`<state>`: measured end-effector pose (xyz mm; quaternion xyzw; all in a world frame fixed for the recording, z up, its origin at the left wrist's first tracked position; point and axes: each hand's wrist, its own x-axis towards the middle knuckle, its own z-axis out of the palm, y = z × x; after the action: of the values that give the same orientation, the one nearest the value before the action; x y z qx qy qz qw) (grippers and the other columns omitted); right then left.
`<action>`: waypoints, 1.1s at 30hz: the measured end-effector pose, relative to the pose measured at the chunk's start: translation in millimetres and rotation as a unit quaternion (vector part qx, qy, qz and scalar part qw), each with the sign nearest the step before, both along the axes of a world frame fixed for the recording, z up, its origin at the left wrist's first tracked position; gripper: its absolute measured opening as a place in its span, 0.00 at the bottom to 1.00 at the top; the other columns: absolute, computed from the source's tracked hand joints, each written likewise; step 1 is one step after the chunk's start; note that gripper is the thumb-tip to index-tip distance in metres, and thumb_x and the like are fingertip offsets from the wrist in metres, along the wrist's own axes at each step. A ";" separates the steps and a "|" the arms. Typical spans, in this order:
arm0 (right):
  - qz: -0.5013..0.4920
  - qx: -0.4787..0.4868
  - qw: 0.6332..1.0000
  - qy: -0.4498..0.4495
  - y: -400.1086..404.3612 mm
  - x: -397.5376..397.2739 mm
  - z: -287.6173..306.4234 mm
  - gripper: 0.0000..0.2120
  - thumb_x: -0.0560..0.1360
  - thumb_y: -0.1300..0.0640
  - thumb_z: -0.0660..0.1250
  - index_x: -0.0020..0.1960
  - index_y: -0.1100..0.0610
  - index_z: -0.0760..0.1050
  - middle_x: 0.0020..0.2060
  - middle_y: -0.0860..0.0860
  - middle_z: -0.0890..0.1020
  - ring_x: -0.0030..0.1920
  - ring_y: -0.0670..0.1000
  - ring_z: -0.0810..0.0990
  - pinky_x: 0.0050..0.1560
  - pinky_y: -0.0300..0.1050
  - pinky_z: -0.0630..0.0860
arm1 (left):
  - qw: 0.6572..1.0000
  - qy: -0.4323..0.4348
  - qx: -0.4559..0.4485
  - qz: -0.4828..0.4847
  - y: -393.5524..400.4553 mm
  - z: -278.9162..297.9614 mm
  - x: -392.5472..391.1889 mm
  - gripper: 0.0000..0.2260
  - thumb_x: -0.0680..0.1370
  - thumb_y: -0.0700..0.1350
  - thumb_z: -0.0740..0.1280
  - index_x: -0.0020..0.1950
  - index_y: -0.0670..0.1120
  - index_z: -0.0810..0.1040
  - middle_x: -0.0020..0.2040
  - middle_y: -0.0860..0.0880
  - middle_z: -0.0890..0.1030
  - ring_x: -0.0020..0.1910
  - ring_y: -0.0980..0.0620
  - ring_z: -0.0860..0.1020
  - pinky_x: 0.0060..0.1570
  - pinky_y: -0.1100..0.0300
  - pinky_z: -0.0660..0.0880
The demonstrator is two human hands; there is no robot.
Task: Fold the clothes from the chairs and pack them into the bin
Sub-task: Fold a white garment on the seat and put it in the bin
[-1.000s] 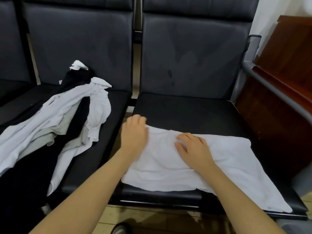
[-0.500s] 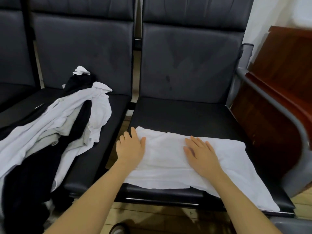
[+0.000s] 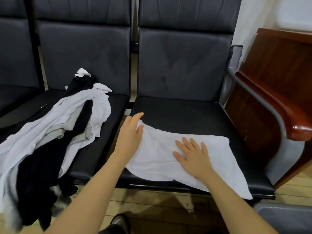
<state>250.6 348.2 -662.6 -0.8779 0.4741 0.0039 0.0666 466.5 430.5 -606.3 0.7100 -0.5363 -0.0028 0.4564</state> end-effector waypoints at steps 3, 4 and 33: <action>0.008 0.028 0.996 -0.081 12.2 20.3 0.6 0.25 0.80 0.39 0.45 0.76 0.43 0.55 0.77 0.45 0.52 0.77 0.48 0.47 0.74 0.53 0.38 | 0.999 -0.014 -0.035 -0.037 -0.1 21.0 -19.8 0.19 0.78 0.38 0.65 0.69 0.46 0.70 0.58 0.46 0.77 0.56 0.50 0.75 0.53 0.74 0.64; 0.005 0.043 0.990 -0.138 13.8 22.6 1.4 0.23 0.81 0.42 0.48 0.74 0.45 0.61 0.76 0.45 0.58 0.76 0.47 0.52 0.74 0.50 0.41 | 0.998 -0.001 -0.030 -0.053 -1.6 26.6 -28.7 0.20 0.78 0.38 0.65 0.70 0.46 0.70 0.60 0.47 0.76 0.58 0.51 0.74 0.55 0.73 0.65; -0.275 -0.058 0.906 -0.316 -53.6 -72.1 16.3 0.14 0.77 0.47 0.63 0.59 0.52 0.73 0.51 0.49 0.76 0.55 0.50 0.73 0.60 0.47 0.59 | 0.968 -0.128 0.161 -0.143 -66.3 -44.3 -107.4 0.23 0.79 0.55 0.50 0.66 0.47 0.74 0.66 0.51 0.74 0.65 0.48 0.71 0.61 0.53 0.68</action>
<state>178.5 294.6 -646.3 -0.6704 0.6501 -0.3197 0.1602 359.1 364.2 -650.7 0.6843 -0.6789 -0.0637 0.2583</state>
